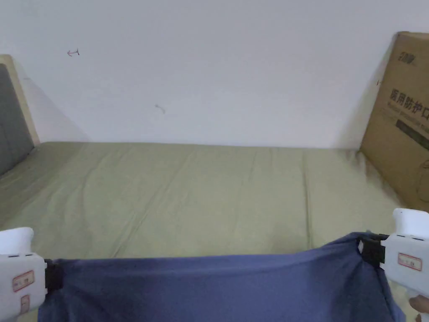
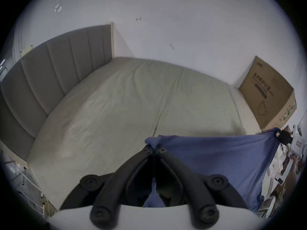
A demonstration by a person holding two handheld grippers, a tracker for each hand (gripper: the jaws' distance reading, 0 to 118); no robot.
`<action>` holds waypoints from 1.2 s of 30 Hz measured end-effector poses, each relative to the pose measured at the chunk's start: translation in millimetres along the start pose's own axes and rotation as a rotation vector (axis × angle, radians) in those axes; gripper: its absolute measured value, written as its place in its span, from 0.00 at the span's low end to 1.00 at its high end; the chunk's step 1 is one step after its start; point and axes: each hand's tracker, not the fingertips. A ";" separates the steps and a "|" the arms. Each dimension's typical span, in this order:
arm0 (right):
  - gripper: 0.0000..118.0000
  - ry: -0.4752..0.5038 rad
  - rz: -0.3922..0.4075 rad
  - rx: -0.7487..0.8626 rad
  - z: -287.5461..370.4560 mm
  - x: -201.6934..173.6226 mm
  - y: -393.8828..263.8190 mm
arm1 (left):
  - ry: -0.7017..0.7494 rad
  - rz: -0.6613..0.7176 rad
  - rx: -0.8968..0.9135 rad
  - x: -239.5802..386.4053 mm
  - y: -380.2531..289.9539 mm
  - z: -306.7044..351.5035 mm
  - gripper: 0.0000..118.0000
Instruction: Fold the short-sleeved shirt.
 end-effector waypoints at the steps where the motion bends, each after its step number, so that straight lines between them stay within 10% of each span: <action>1: 0.03 0.006 0.006 0.026 20.6 -3.4 6.5 | -0.006 0.000 0.023 0.3 4.1 13.9 0.01; 16: 0.03 0.027 0.110 0.511 266.8 -61.0 154.3 | -0.088 -0.005 0.425 11.8 135.4 232.2 0.01; 36: 0.03 -0.064 0.056 0.714 148.9 -71.2 334.4 | -0.105 0.042 0.642 94.0 342.0 138.3 0.01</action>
